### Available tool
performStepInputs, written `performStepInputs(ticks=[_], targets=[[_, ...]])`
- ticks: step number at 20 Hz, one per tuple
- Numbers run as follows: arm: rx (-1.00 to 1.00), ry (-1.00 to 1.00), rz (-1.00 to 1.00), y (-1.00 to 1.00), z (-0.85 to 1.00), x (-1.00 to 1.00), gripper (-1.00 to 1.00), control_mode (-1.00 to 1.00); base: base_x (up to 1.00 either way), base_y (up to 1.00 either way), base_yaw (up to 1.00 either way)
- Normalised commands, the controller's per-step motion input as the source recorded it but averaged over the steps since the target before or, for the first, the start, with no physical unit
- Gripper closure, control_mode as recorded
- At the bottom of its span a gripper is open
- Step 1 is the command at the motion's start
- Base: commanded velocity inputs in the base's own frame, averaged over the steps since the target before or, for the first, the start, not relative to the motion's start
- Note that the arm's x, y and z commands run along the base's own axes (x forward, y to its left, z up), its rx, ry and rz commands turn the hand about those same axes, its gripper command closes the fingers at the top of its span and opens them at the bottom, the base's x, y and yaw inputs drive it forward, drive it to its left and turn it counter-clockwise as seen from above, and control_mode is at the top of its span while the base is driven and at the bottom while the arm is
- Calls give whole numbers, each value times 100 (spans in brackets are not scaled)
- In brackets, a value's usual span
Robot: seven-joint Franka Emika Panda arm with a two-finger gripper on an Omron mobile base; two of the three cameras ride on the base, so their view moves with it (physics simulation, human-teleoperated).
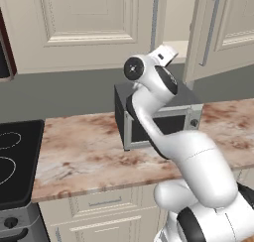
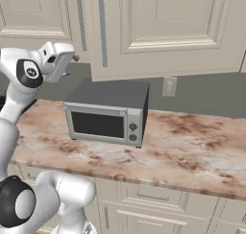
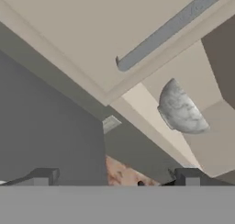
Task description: Move the bowls from the cabinet to the plates on the dining table.
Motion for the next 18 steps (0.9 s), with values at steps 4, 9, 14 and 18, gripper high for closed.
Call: performStepInputs(ticks=[4,9,14,18], targets=[[-16,1,-15,-3,0,44,-100,-100,0,0,0],[-15,1,-13,-19,0,46,-100,-100,0,0,0],[-13,1,-12,-25,0,43,-100,-100,0,0,0],[-8,0,-11,-28,0,38,-100,-100,0,0,0]])
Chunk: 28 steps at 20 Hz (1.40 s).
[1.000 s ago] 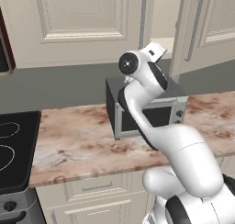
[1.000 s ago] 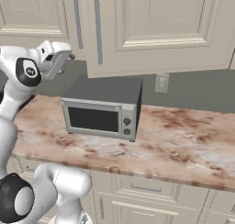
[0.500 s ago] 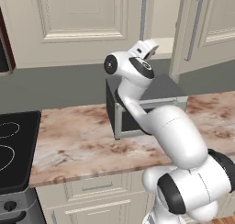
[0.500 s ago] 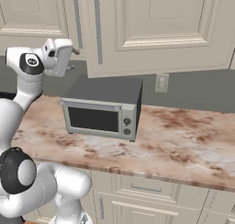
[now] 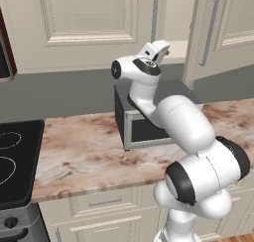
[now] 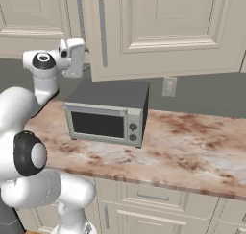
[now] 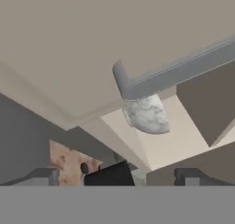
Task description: Move the bowls from the cabinet to the plates on the dining table.
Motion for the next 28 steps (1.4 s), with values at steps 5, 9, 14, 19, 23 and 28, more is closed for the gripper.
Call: performStepInputs(ticks=[5,9,14,19,23,28], targets=[[-4,0,-8,-25,0,19,-100,-100,0,0,0],[0,0,-2,-26,0,0,-100,-100,0,0,0],[0,0,0,-30,2,-6,-100,-100,0,0,0],[0,0,0,-36,1,-11,-100,-100,0,0,0],[0,0,0,-33,0,-16,-100,-100,0,0,0],[0,-2,0,-22,5,-40,-100,-100,0,0,0]])
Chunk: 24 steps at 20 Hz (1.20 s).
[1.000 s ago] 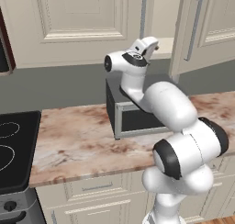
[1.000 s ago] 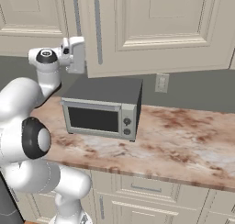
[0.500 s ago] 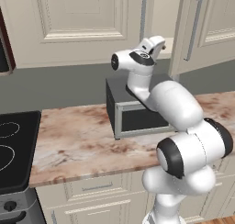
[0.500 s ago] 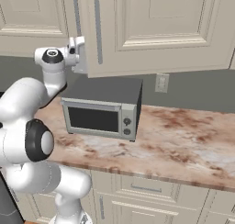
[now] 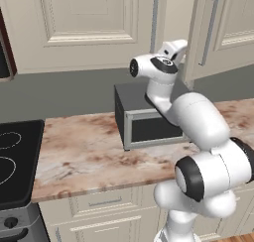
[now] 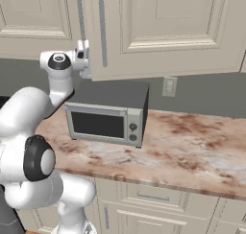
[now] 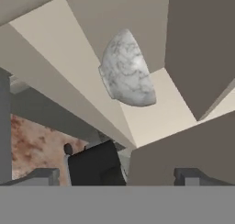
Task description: Move the bowls from the cabinet to the plates on the dining table.
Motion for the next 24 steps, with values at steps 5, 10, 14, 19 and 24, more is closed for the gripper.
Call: performStepInputs(ticks=[5,10,14,19,24], targets=[[0,-11,0,-2,11,-94,-100,-100,0,0,0],[0,-16,0,0,7,-100,-100,-100,0,0,0],[0,-16,0,-6,15,-100,-100,-100,0,0,0],[0,-16,0,-51,27,-86,-100,-100,0,0,0],[0,-22,-1,-84,29,-91,-100,-100,0,0,0]])
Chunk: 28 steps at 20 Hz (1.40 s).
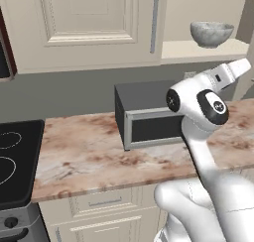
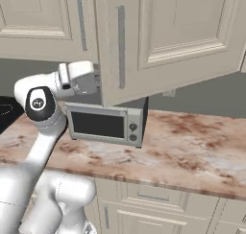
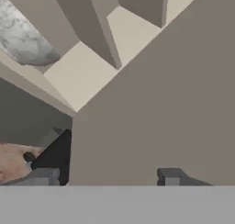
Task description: Move the bowls from the cabinet to the plates on the dining table.
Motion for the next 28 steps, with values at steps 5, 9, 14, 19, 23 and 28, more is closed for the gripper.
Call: performStepInputs(ticks=[5,9,14,19,23,28], targets=[[1,-22,-4,-100,18,-89,-100,-100,0,0,0],[0,-23,-4,-100,14,-87,-100,-100,0,0,0],[0,-22,-5,-99,10,-77,-100,-100,0,0,0],[0,-21,-4,-88,9,-68,-100,-100,0,0,0],[0,-19,-1,-51,3,-62,-100,-100,0,0,0],[0,-16,-1,-30,0,-46,-100,-100,0,0,0]])
